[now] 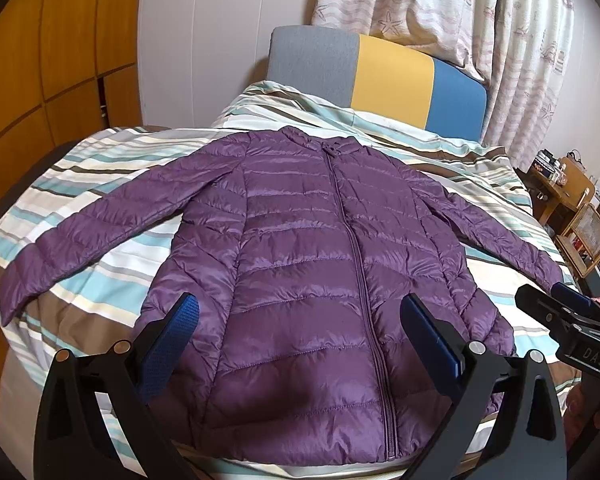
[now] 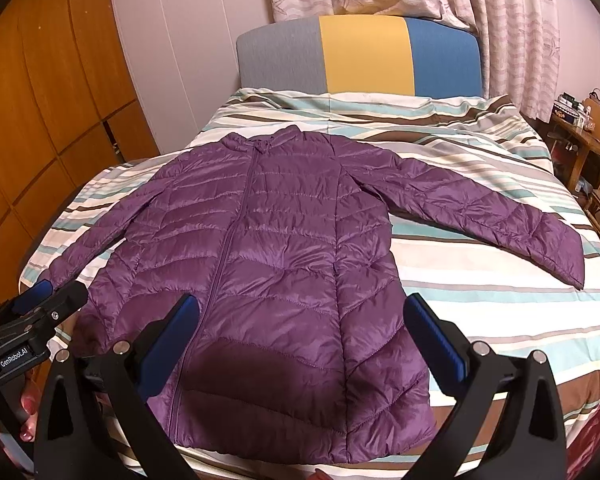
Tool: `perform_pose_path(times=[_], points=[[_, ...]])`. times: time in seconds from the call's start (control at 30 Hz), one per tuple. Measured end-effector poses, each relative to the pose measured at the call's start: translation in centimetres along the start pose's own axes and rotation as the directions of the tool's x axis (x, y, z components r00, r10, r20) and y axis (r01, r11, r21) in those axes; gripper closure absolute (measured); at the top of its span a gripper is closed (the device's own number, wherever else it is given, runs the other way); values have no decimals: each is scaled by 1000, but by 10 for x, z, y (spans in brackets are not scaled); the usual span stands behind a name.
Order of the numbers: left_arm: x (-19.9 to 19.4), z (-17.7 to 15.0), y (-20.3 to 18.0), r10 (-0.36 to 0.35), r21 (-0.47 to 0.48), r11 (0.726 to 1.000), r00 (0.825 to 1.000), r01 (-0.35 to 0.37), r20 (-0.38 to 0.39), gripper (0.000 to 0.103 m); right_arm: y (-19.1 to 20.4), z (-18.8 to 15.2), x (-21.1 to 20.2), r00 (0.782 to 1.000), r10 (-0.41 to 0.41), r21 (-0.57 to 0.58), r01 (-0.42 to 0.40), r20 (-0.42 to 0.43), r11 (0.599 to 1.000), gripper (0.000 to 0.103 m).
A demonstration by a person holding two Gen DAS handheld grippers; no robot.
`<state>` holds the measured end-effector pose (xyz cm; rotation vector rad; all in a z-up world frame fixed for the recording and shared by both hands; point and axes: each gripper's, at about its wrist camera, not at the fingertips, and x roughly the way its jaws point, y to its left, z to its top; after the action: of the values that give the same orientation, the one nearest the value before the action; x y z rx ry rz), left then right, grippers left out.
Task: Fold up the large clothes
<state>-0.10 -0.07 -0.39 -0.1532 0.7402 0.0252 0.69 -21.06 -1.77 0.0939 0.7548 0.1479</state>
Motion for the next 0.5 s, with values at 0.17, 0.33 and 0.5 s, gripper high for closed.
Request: perform_pose_path(times=[0.17, 0.33, 0.5], points=[[0, -1, 0, 2, 1, 1000, 1000, -2, -2, 3, 0, -1, 2, 1000, 5, -3, -5, -9, 1000, 2], [0, -2, 0, 5, 1, 1000, 1000, -5, -8, 3, -1, -2, 3, 1000, 8, -8, -8, -17, 1000, 2], [0, -4, -1, 7, -1, 1000, 1000, -7, -11, 3, -1, -3, 4, 1000, 6, -10, -6, -22, 1000, 2]])
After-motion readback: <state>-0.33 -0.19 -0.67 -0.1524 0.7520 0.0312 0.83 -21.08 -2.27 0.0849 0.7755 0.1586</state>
